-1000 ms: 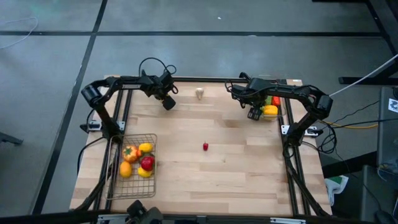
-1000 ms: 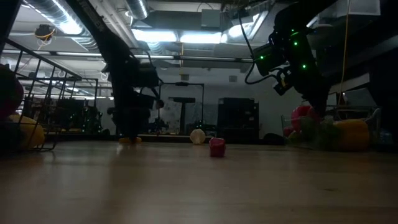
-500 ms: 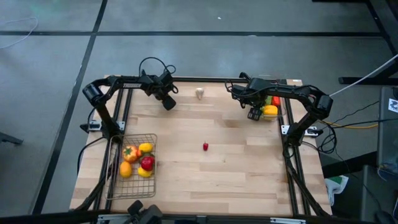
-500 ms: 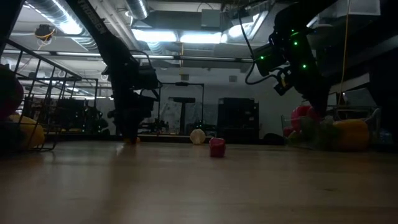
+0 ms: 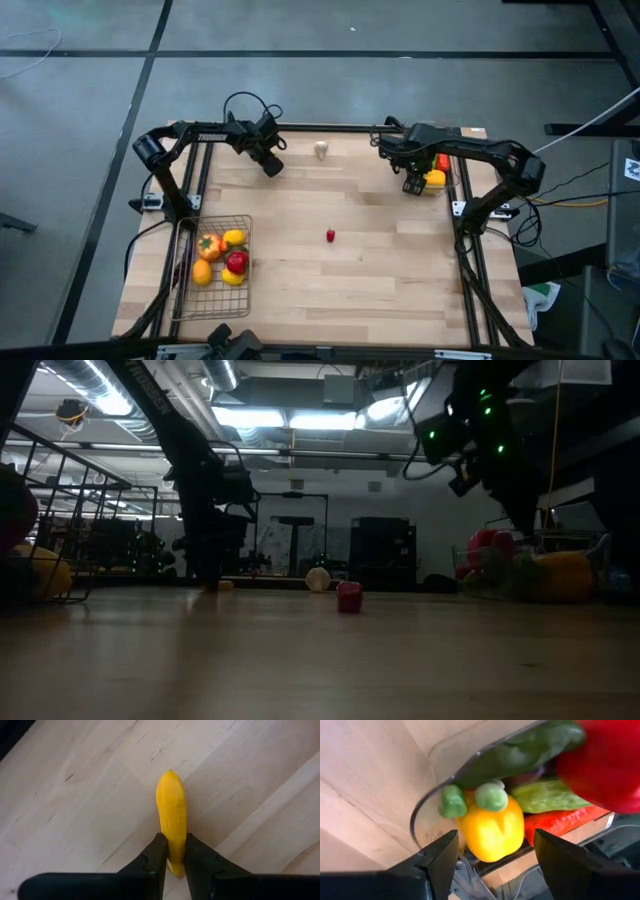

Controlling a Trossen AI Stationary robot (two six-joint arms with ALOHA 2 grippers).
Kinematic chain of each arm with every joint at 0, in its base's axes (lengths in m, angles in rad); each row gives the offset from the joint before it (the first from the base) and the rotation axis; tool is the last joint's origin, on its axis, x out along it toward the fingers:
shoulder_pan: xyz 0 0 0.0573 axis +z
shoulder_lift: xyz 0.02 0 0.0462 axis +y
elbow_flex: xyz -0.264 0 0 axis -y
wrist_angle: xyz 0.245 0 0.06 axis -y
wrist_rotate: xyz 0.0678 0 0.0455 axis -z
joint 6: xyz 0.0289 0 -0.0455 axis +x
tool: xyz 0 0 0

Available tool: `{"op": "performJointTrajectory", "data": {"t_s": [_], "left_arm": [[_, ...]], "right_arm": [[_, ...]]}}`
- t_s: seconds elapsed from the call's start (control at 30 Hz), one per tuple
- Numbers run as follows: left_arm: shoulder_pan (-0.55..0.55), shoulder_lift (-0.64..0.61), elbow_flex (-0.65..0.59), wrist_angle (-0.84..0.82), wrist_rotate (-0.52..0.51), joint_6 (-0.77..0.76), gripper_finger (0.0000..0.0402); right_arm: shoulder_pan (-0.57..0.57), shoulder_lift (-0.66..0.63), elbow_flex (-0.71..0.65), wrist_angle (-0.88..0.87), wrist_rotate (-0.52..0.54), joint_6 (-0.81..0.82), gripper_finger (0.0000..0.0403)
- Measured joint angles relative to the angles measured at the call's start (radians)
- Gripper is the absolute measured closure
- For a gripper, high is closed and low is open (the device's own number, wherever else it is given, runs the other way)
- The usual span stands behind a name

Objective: Sort produce into baskets
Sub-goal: Put the yellow corn into the transparent bin

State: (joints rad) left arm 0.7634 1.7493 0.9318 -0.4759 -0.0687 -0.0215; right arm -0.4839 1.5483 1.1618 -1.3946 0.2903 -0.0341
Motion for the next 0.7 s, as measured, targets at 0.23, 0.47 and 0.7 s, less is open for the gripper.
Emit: {"op": "performJointTrajectory", "data": {"t_s": [0.23,0.47,0.7], "left_arm": [[-0.034,-0.026,-0.005,0.010,0.018,-0.005,0.0341],[-0.093,-0.049,-0.004,0.062,0.077,-0.017,0.0350],[-0.170,-0.051,-0.003,0.091,0.169,-0.059,0.0343]], "right_arm": [[0.000,-0.150,0.000,0.118,-0.129,0.000,0.0146],[0.000,-0.199,0.000,0.386,-0.316,0.000,0.0146],[0.000,-0.169,0.000,0.635,-0.519,0.000,0.0146]]}}
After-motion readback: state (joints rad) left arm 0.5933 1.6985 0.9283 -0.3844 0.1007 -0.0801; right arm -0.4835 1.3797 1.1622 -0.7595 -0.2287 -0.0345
